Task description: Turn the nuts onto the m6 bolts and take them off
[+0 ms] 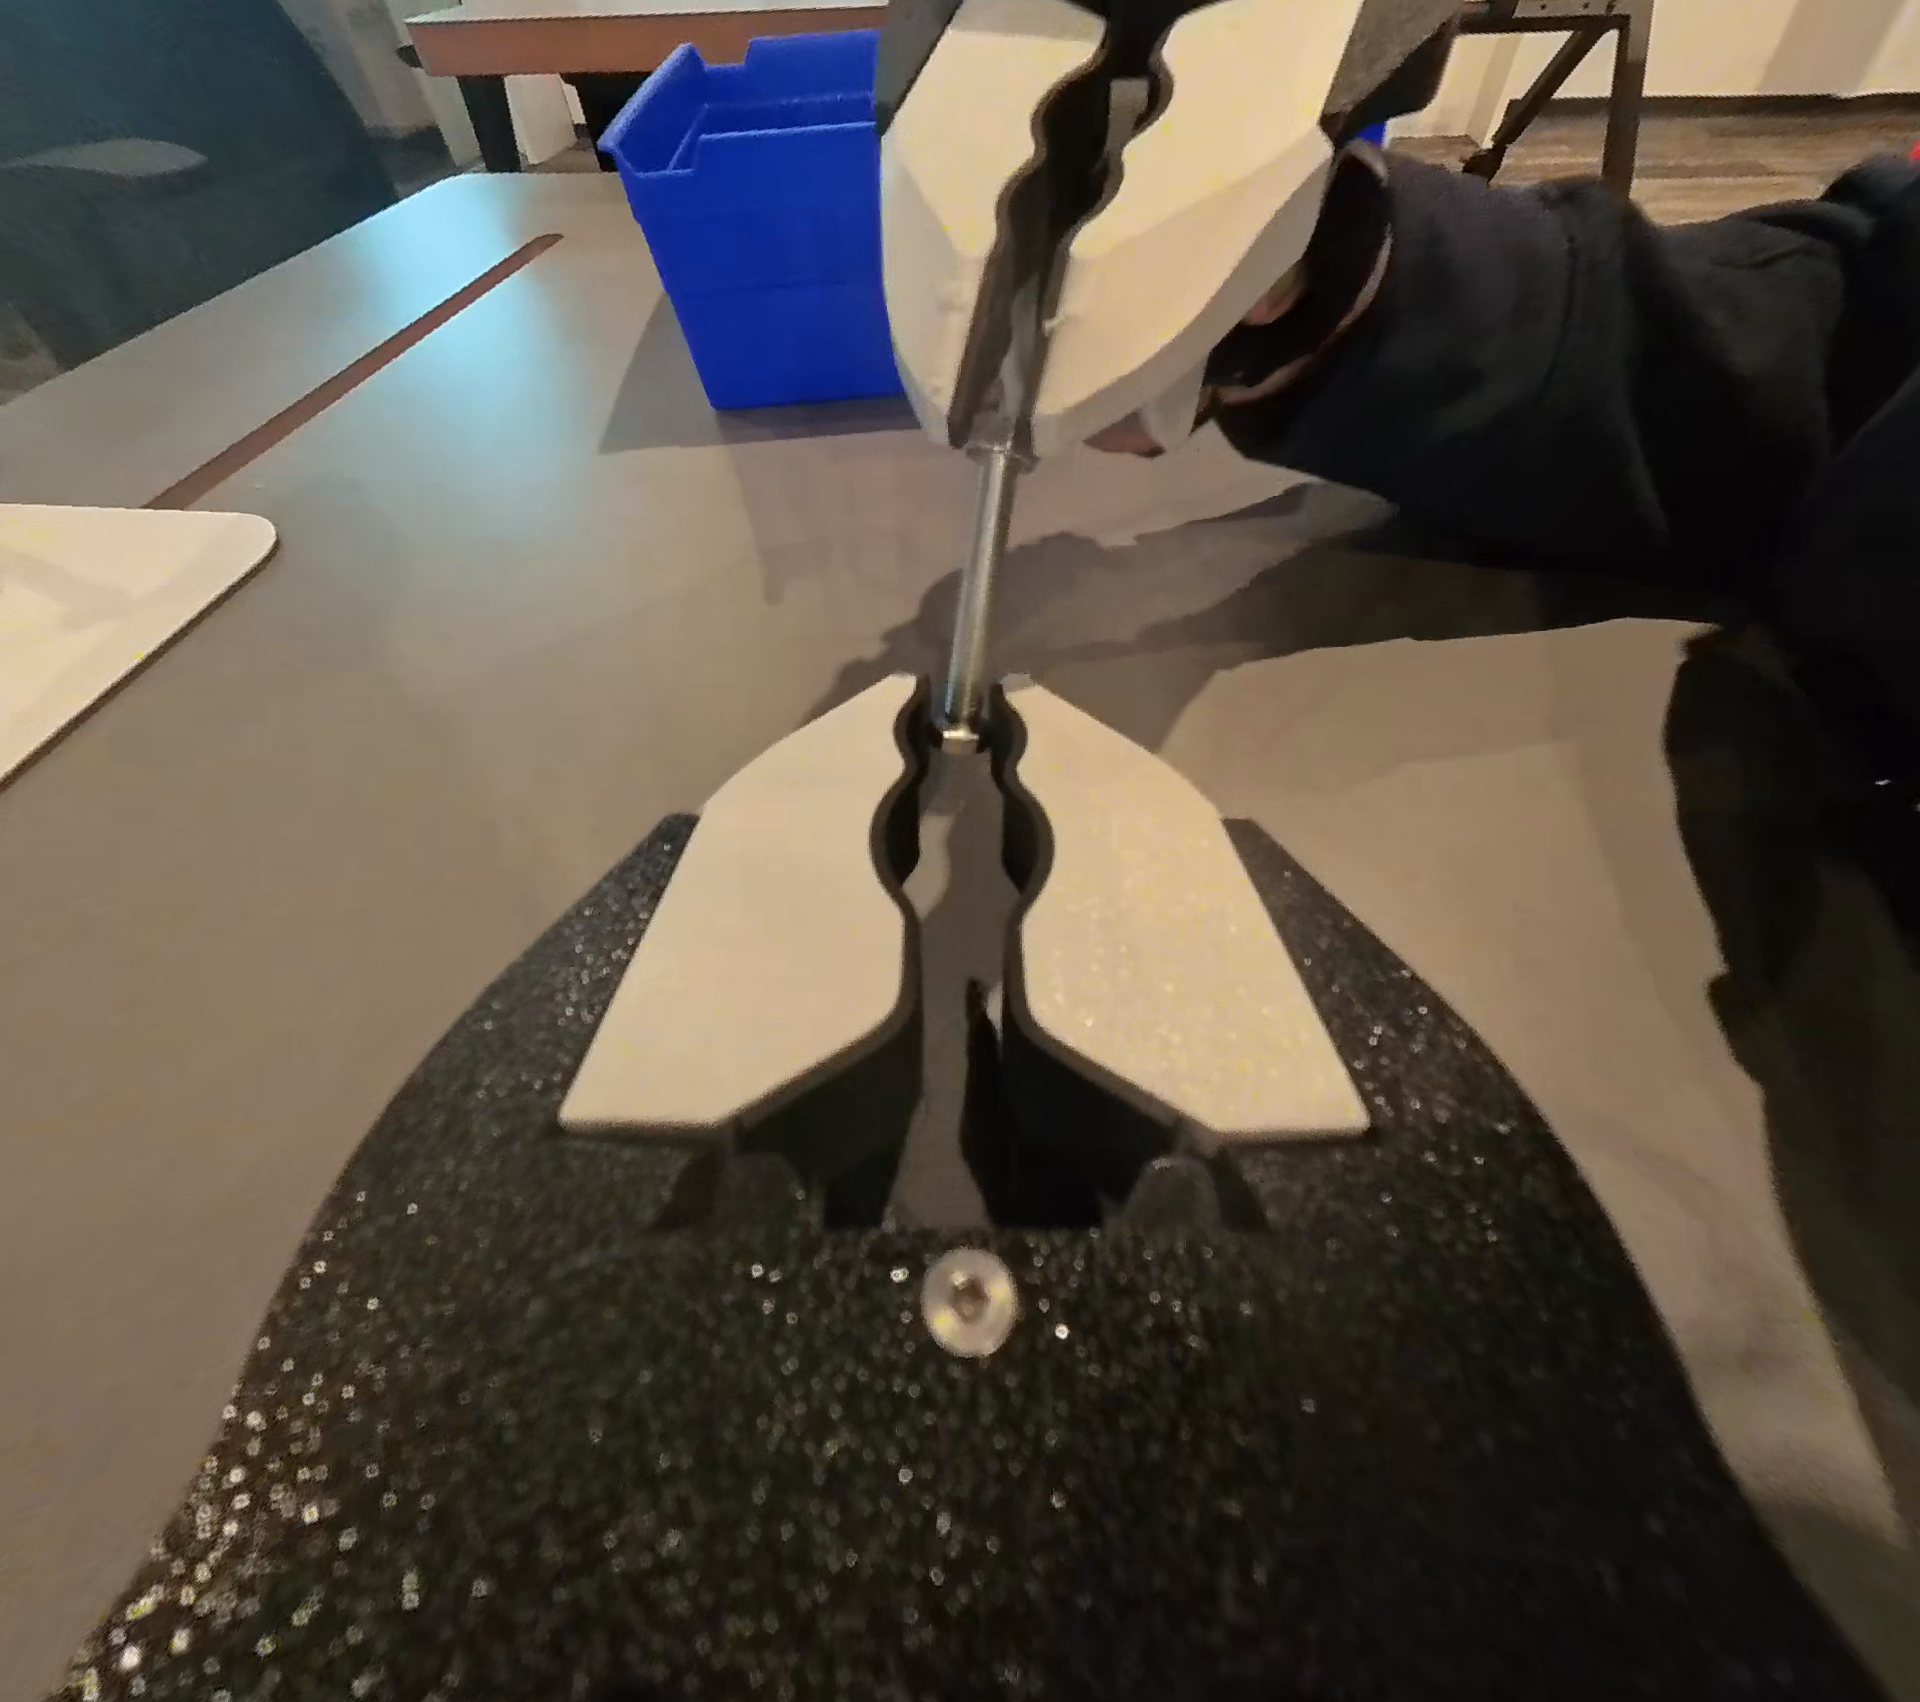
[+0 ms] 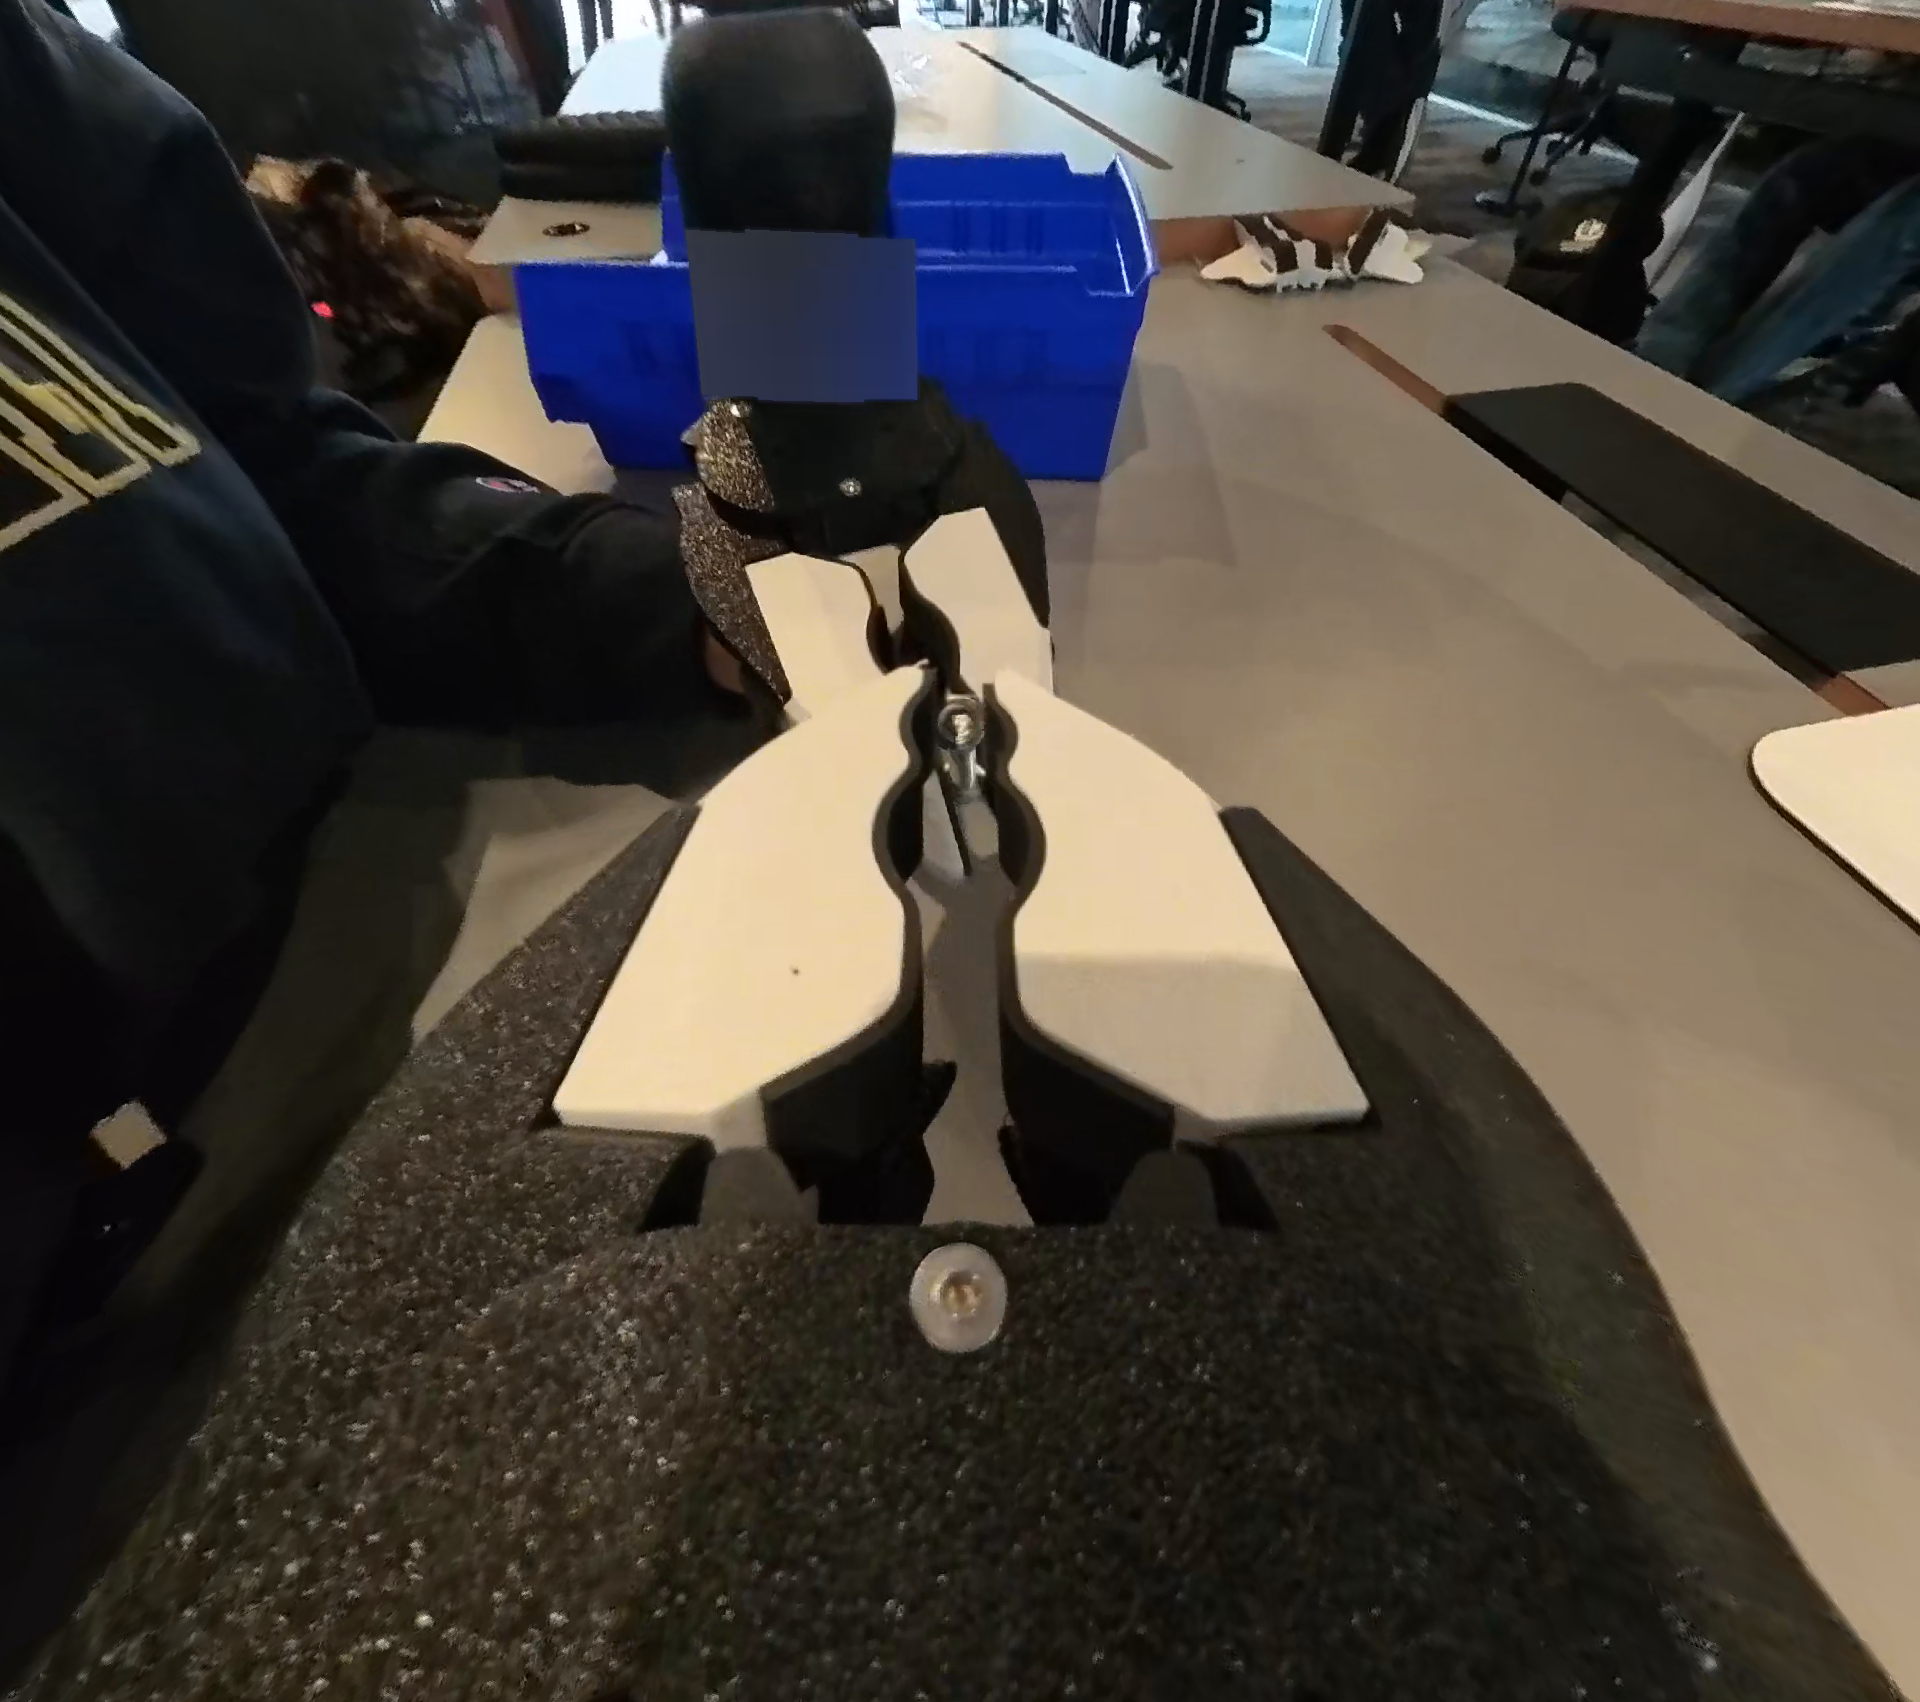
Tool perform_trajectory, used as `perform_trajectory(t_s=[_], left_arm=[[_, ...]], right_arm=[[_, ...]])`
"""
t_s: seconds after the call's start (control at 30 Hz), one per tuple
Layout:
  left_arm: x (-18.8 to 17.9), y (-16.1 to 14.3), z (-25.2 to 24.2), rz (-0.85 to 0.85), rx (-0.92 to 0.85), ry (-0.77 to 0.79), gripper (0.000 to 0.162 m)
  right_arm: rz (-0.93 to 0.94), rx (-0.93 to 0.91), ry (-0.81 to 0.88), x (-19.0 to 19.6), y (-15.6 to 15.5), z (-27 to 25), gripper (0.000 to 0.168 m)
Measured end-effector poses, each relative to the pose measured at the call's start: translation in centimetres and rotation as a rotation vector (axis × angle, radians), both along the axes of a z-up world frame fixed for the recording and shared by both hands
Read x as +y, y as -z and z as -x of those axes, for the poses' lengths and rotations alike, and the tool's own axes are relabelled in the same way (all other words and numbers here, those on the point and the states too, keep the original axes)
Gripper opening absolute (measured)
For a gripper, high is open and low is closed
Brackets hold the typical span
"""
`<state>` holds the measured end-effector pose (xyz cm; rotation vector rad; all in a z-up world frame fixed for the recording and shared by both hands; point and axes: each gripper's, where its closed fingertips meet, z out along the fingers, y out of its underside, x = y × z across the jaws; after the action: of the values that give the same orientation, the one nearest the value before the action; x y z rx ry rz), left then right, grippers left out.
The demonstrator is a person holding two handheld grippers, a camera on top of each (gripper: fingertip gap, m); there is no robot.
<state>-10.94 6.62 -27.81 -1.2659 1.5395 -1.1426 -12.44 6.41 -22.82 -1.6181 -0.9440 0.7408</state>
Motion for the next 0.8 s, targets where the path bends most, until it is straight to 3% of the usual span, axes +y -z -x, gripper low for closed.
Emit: perform_trajectory(t_s=[0.6,0.8], left_arm=[[-1.0,2.1,-0.6,-0.057,0.148,0.050,0.010],[-1.1,2.1,-0.7,-0.045,0.153,0.058,0.010]], right_arm=[[0.105,-0.332,0.027,-1.1,2.0,-0.7,0.008],[0.107,-0.350,0.031,-1.1,2.1,-0.8,0.008]])
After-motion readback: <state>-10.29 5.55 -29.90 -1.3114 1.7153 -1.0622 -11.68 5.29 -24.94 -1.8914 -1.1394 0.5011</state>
